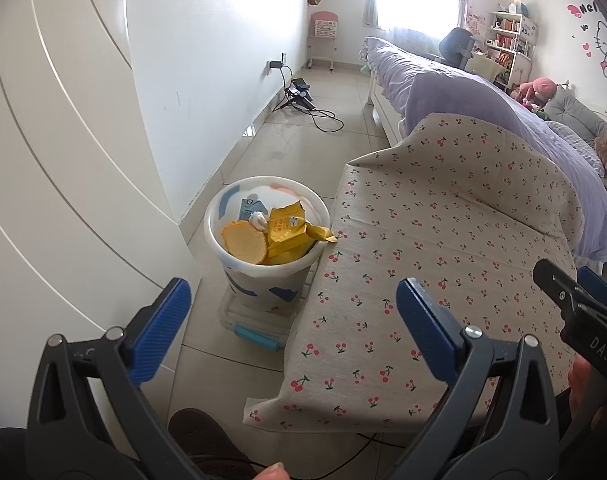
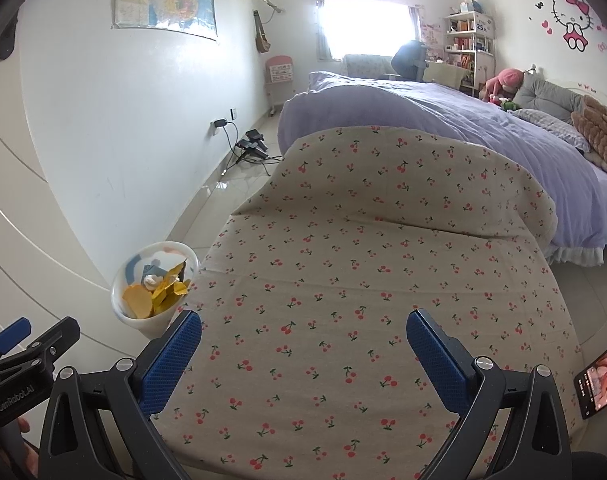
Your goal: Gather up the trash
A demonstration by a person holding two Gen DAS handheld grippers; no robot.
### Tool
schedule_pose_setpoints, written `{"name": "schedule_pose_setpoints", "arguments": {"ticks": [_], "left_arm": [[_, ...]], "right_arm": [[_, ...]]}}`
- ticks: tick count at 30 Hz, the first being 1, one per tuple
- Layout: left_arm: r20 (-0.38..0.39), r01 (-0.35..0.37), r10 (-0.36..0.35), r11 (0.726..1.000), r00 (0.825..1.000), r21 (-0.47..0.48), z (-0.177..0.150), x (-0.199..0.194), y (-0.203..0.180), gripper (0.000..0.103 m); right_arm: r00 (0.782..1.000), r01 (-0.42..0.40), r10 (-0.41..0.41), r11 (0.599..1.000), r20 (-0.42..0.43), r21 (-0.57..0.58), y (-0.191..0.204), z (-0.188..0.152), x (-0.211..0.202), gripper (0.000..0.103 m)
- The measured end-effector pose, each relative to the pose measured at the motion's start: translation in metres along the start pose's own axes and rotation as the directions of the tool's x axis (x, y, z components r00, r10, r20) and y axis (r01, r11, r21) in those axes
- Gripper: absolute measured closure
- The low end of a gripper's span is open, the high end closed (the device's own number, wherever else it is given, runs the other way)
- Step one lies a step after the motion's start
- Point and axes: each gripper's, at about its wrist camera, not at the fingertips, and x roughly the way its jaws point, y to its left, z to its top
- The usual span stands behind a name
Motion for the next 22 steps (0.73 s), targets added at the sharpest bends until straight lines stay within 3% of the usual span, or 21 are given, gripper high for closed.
{"name": "schedule_pose_setpoints", "arguments": {"ticks": [22], "left_arm": [[-0.016, 0.026, -0.026, 1.000, 1.000, 0.001, 0.0001, 0.0006, -0.0037, 0.001]], "right_arm": [[1.000, 0.004, -0.004, 1.000, 0.000, 0.008, 0.0049, -0.0020, -0.0016, 0.000]]}}
